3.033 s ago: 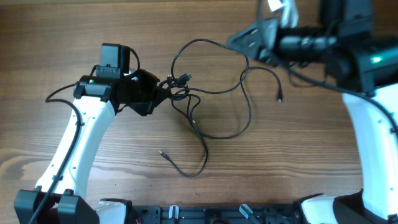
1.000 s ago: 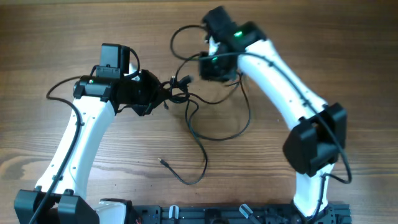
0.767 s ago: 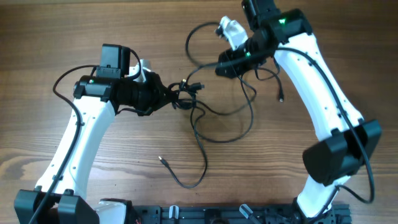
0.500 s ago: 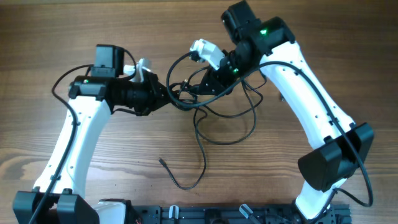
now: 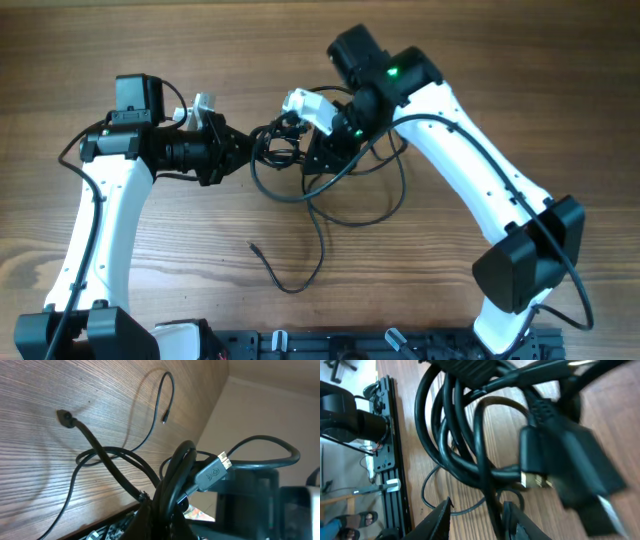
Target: Untangle cables
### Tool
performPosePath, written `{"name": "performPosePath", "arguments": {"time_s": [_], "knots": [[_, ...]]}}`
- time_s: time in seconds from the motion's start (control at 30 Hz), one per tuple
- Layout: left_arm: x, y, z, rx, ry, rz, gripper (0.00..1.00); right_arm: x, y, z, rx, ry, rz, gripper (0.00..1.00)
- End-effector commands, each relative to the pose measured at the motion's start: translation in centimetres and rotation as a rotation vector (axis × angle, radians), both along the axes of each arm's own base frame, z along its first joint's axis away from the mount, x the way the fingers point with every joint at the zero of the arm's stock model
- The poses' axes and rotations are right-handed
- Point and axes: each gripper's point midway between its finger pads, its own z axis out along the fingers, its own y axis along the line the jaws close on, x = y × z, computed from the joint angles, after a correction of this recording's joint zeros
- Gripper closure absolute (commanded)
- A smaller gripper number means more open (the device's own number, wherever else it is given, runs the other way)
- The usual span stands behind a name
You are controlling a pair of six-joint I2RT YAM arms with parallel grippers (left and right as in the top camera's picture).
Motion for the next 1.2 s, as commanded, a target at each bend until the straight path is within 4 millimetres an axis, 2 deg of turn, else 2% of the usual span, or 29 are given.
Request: {"name": "performPosePath", "arguments": {"time_s": [0.0, 0.03, 0.23, 0.33, 0.5, 0.6, 0.67, 0.7, 0.83, 0.87, 0.97, 1.03, 1.07, 1.17], "knots": [[-0.2, -0.5, 0.8, -0.046, -0.021, -0.025, 0.96, -0.4, 0.5, -0.6, 0.027, 0.018, 0.026, 0.64], [-0.3, -0.5, 0.8, -0.047, -0.018, -0.025, 0.96, -0.4, 0.6, -0.8, 0.037, 0.022, 0.028, 0.66], [-0.3, -0.5, 0.8, -0.046, -0.015, -0.025, 0.96, 1.3, 1.1, -0.8, 0.052, 0.022, -0.071, 0.94], [-0.3, -0.3, 0.6, -0.034, -0.016, -0.023, 0.96, 1.8, 0.7, -0.2, 0.054, 0.027, -0.100, 0.96], [-0.2, -0.1, 0.3, -0.011, -0.016, -0.016, 0.96, 1.8, -0.3, 2.8, 0.087, -0.014, -0.133, 0.96], [-0.1, 0.2, -0.1, 0.016, -0.014, -0.006, 0.96, 1.2, -0.6, 5.5, 0.127, -0.052, -0.160, 0.96], [-0.1, 0.2, -0.1, 0.016, -0.014, -0.006, 0.96, 0.3, -0.6, 8.9, 0.208, -0.084, -0.172, 0.96], [0.0, 0.3, -0.2, 0.024, -0.013, -0.003, 0.96, -0.6, -0.1, 11.9, 0.305, -0.084, -0.173, 0.96], [0.0, 0.6, -0.6, 0.052, -0.007, 0.006, 0.96, -2.4, 0.0, 17.4, 0.458, -0.110, -0.175, 0.96], [0.0, 0.6, -0.7, 0.056, -0.003, 0.007, 0.96, -1.9, -0.7, 18.6, 0.465, -0.134, -0.245, 0.96], [-0.1, 0.7, -0.7, 0.059, -0.004, 0.005, 0.96, 2.0, -4.7, 20.3, 0.419, -0.218, -0.577, 0.96], [-0.1, 0.6, -0.7, 0.063, -0.018, -0.007, 0.96, 5.1, -9.0, 20.8, 0.378, -0.268, -0.853, 0.96], [-0.1, 0.6, -0.7, 0.066, -0.028, -0.015, 0.96, 6.8, -12.0, 20.9, 0.350, -0.300, -1.010, 0.96], [-0.2, 0.6, -0.8, 0.081, -0.075, -0.055, 0.96, 10.7, -19.8, 19.6, 0.257, -0.354, -1.358, 0.96]]}}
